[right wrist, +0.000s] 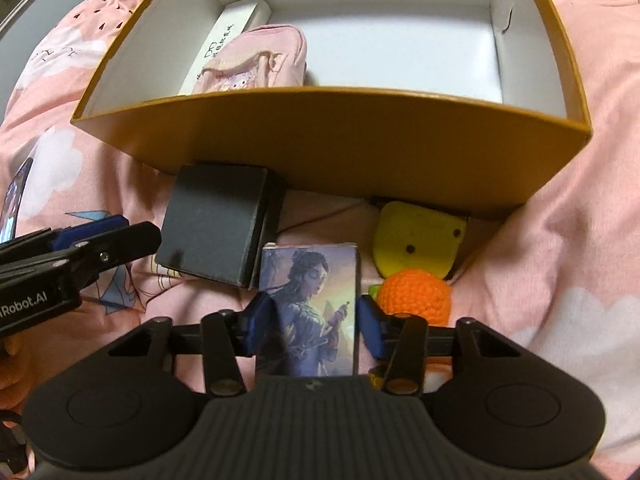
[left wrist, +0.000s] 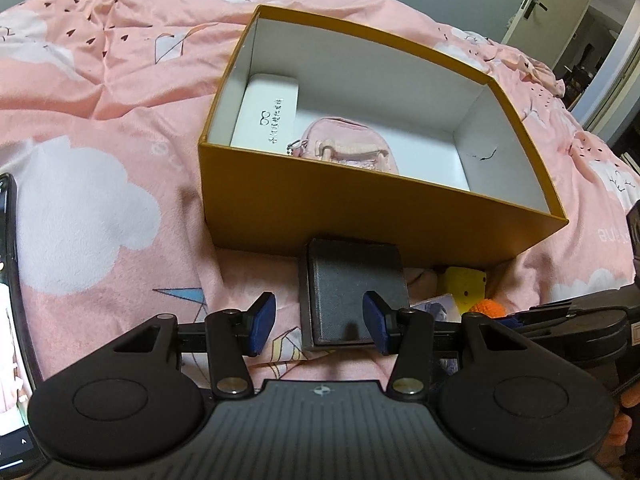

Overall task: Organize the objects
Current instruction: 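Grasp the black square case with the left tool while the right tool grasps the photo card pack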

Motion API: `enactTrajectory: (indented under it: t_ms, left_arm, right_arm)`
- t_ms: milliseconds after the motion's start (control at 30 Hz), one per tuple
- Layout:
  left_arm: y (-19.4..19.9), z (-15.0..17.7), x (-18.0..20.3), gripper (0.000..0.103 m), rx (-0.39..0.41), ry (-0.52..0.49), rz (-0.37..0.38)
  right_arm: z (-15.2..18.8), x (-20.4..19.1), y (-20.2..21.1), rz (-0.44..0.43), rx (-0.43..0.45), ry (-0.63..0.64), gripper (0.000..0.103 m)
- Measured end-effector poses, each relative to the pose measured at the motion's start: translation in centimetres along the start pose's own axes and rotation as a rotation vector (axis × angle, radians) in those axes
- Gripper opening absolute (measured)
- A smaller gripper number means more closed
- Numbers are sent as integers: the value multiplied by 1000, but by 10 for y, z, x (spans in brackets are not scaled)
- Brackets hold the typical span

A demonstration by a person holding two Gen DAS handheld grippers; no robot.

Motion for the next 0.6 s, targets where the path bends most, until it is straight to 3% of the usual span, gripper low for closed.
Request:
enactTrajectory:
  t_ms: [167, 267, 400, 567, 600]
  left_arm:
    - [-6, 8, -3, 57, -62, 12, 18]
    - [-8, 11, -2, 56, -75, 10, 22]
    - [-7, 11, -2, 61, -76, 15, 29]
    - [-7, 8, -1, 68, -76, 37, 46]
    - [-8, 8, -1, 69, -76, 36, 45]
  right_arm:
    - [-1, 3, -2, -15, -11, -22, 45]
    - [0, 6, -12, -66, -58, -67, 56]
    - [-2, 5, -19, -75, -75, -68, 62]
    - [-2, 0, -17, -65, -64, -44, 61]
    - [-2, -2, -15, -56, -57, -28, 53]
Point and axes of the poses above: each gripper's, at about its wrist camera, not at the fingertips, and y roughly against the way its jaws point, x to its right, z to its underside, the point moved 10 cm from there along -y, roughly the way its jaws point, and after that the axes turned 6 degrees about -x, right-handed, at the moved point
